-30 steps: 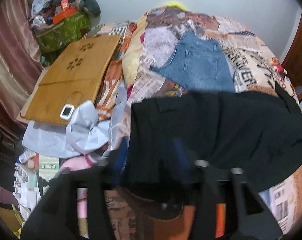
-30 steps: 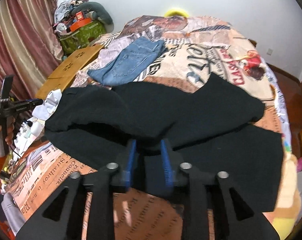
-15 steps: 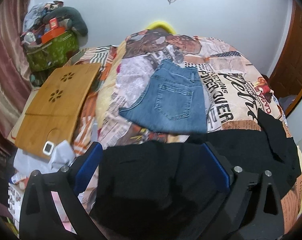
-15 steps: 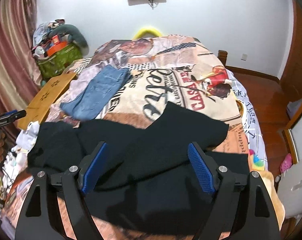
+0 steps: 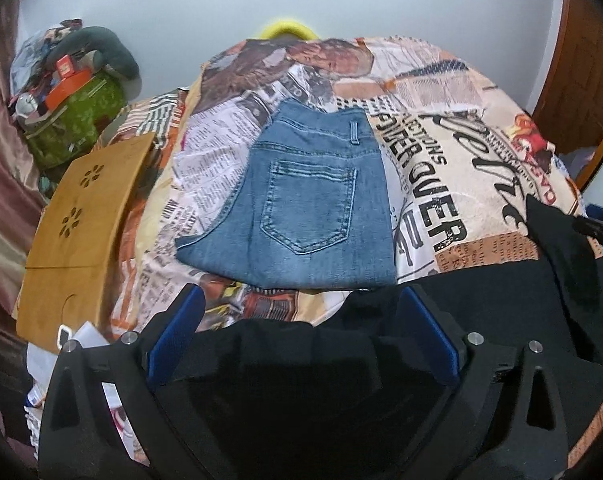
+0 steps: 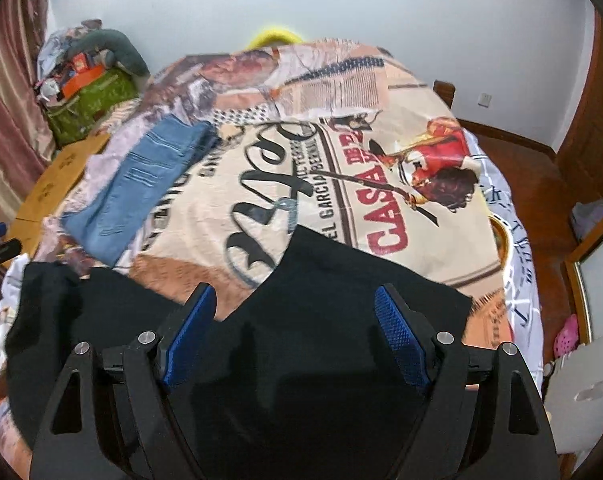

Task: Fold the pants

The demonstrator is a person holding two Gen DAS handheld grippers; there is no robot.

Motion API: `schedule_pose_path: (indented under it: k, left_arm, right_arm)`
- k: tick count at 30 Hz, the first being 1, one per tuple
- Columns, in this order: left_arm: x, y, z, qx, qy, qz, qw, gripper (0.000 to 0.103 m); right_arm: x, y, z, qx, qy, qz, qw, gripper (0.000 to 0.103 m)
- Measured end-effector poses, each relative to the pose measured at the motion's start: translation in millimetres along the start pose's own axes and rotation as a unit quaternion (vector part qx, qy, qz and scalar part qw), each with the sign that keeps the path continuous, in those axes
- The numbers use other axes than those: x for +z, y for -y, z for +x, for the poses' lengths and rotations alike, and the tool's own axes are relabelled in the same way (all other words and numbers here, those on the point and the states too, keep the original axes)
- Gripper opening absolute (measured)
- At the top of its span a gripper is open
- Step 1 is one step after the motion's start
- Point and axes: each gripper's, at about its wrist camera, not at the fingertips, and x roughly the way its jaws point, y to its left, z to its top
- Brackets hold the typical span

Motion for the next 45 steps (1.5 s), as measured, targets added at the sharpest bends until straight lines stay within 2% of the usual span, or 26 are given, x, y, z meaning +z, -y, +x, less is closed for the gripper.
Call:
schedule_pose_path:
  k: [5,12,14,16,18,20,21,24,28,31,39,45]
  left_arm:
    - [0.6,14.5,24.0,0.002,-0.017,0.025,0.9996,0.099]
    - [-7.0,30.7,44.9,0.002,-0.032,0.056,0.9979,0.099]
    - [-10.2,34.6,48.1,0.002,-0.036,0.061,0.9975,0.099]
    - [-12.3,38.9,50.3,0.002,-0.040,0.067,0.9969,0.099]
    - [-13.7,41.5,50.4,0.005,-0.043,0.070,0.9966,0.099]
    - [-15.0,43.3,47.1,0.005,-0.043,0.072,0.9965,0.099]
    - [-15.5,43.9,44.4,0.004,-0.042,0.072,0.9965,0.099]
    - [-16.6,46.2,34.0,-0.002,-0.038,0.074,0.9965,0.099]
    - [-18.1,51.9,18.6,-0.003,-0.034,0.087,0.9956,0.099]
    - [-19.6,58.4,2.1,-0.005,-0.025,0.097,0.9950,0.099]
    - [-23.4,82.2,-30.0,-0.035,-0.014,0.104,0.9938,0.099]
    - [-31.6,105.3,-36.1,-0.047,-0.022,0.124,0.9910,0.099]
  right_arm:
    - [14.0,10.1,39.7,0.006,-0.020,0.003,1.000,0.077]
    - [21.3,16.6,82.6,0.007,-0.056,0.019,0.998,0.053]
    - [19.7,16.7,86.9,0.006,-0.058,0.018,0.998,0.051]
    - [18.0,17.0,86.2,0.003,-0.054,0.016,0.998,0.044]
    - [18.4,19.0,87.2,-0.003,-0.052,0.015,0.999,0.027]
    - [17.6,21.7,85.5,-0.014,-0.050,0.014,0.999,0.015]
    - [18.7,22.4,85.9,-0.014,-0.050,0.015,0.999,0.011]
    - [18.2,28.5,78.6,-0.004,-0.045,0.032,0.998,0.009]
    - [12.9,34.3,45.0,0.008,-0.013,0.052,0.999,0.008]
    - [9.2,41.9,1.5,0.014,0.019,0.060,0.998,0.008]
    - [-11.4,66.5,-115.6,-0.008,0.092,0.063,0.994,0.008]
    - [-43.7,70.2,-148.6,-0.026,0.103,0.065,0.992,0.008]
